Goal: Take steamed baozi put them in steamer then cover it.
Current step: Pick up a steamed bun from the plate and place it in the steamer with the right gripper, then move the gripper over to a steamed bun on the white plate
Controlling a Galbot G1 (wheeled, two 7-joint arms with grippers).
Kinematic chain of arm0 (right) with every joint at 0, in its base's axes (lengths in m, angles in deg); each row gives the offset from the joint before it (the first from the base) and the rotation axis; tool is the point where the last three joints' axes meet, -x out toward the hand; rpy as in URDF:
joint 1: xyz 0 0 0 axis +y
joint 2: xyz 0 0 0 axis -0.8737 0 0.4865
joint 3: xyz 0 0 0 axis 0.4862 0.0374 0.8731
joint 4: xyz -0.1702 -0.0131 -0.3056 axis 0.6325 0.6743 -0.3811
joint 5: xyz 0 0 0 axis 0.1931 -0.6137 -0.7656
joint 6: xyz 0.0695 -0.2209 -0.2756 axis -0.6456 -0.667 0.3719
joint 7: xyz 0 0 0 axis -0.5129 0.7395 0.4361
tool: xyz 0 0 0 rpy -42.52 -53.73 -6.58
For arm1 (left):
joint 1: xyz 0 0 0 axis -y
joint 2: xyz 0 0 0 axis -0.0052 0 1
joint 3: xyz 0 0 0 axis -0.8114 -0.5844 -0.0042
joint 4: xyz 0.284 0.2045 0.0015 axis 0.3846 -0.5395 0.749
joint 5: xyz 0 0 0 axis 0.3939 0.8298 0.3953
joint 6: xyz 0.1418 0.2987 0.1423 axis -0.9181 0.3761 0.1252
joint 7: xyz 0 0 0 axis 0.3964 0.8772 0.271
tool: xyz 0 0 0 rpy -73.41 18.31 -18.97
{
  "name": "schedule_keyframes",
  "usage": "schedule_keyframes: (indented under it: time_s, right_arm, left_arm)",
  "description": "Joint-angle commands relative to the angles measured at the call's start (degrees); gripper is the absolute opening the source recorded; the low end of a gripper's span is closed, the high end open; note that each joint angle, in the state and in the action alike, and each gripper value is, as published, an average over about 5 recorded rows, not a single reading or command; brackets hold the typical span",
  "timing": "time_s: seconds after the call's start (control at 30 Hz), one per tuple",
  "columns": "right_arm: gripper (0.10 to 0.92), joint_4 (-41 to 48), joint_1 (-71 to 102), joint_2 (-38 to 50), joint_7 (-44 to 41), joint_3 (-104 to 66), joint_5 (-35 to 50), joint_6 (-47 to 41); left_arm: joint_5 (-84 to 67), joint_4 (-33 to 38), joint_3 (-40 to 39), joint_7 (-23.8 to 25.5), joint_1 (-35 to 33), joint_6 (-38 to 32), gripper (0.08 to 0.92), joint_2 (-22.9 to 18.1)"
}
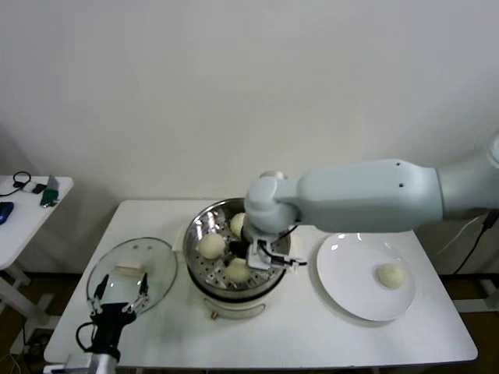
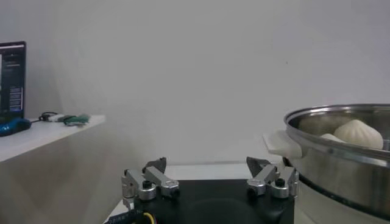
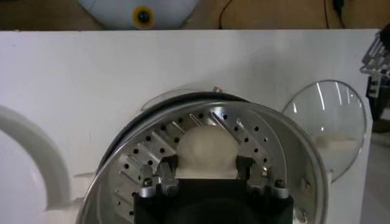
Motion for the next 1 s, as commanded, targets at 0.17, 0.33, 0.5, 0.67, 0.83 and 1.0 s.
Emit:
schedule_keyframes:
  time_s: [0.17,0.33,0.5,0.67,0.83,1.0]
  right_arm:
    - [0.646,3.1,4.2,-3.0,2.2,-0.1,-2.6,0.2]
    - [0.696,3.7,4.1,-2.7,5.3,-0.4,-2.8,0.7]
    - [0.806,3.2,-0.4,0.9,2.3,-1.4,5.8,0.3]
    - [0.822,5.4,-13.2,7.5,-8.6,1.8,24.9,-0.9]
    - [0.823,11.9,-23.4,14.7,-14.5,6.8,41.2,-8.6]
    - [0.823,14.1,-27.9,23.6,-13.0,16.2,49.4,-16.4]
  left_arm:
    - [-0.2,0.0,-0.1,0.0,0.1,0.0,0.823,0.0]
    - [-0.2,-0.2,-0.1,0.0,0.2,-0.1,0.823,0.0]
    - [-0.2,-0.1,-0.2,0.0,0.4,-0.1,0.823,-0.2]
    - [0.1,-0.3,-0.5,0.1,0.5,0.0,0.823,-0.1]
    - [0.2,-0.5,-0.8,0.1,0.8,0.2,0.823,0.0]
    - [0.1,-0.8,-0.9,0.2,1.1,0.2,0.823,0.4]
